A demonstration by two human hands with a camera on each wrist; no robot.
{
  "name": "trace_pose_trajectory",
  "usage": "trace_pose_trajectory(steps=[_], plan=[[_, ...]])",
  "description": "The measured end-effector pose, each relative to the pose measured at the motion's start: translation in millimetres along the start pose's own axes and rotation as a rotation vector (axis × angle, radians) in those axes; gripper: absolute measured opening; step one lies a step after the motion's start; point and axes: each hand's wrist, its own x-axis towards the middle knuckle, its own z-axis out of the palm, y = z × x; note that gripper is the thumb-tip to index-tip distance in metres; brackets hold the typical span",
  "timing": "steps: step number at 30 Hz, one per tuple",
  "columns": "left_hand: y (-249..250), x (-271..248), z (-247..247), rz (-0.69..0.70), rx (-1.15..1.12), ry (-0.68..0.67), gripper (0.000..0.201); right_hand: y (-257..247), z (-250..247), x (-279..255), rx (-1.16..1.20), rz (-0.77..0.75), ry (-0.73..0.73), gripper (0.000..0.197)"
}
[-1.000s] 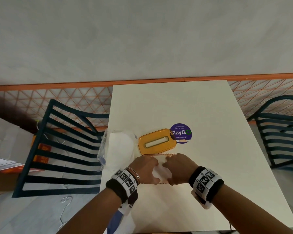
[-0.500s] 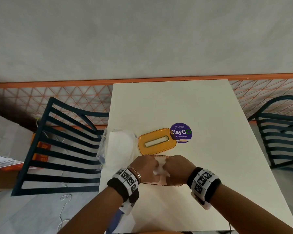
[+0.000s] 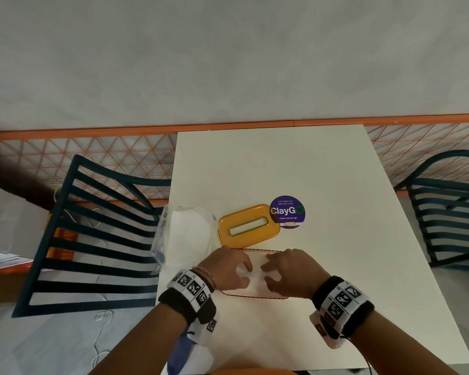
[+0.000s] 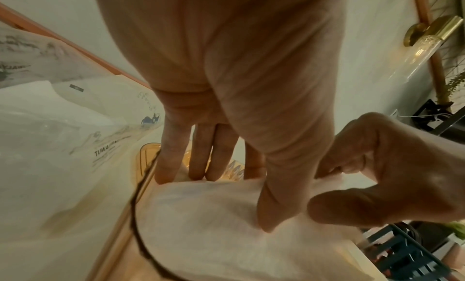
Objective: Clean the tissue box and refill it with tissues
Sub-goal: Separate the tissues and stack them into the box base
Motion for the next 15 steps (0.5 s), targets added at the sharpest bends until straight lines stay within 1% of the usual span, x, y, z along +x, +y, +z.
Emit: trace_pose_trajectory(steps=[3,8,11,15], plan=[[1.2,0.7,0.6,0.019,0.017,-0.007,0.041,0.5,2.3,-4.9,-0.031,-0.058,0.007,0.035],[1.3,-1.3,6.0,0.019,0.079,0.002,0.037,1.1,13.3,-8.8,-0.085,-0.090,-0.010,0.032],[0.1,-1.9,10.8,0.026,0.098,0.029,0.028,4.1,22.0,-9.3,-0.058,-0.055,0.019,0.030],[-2.2,-3.1,12.2,0.019,0.062,0.101,0.030,7.3,24.7,-5.2,0.097,0.034,0.095,0.026]])
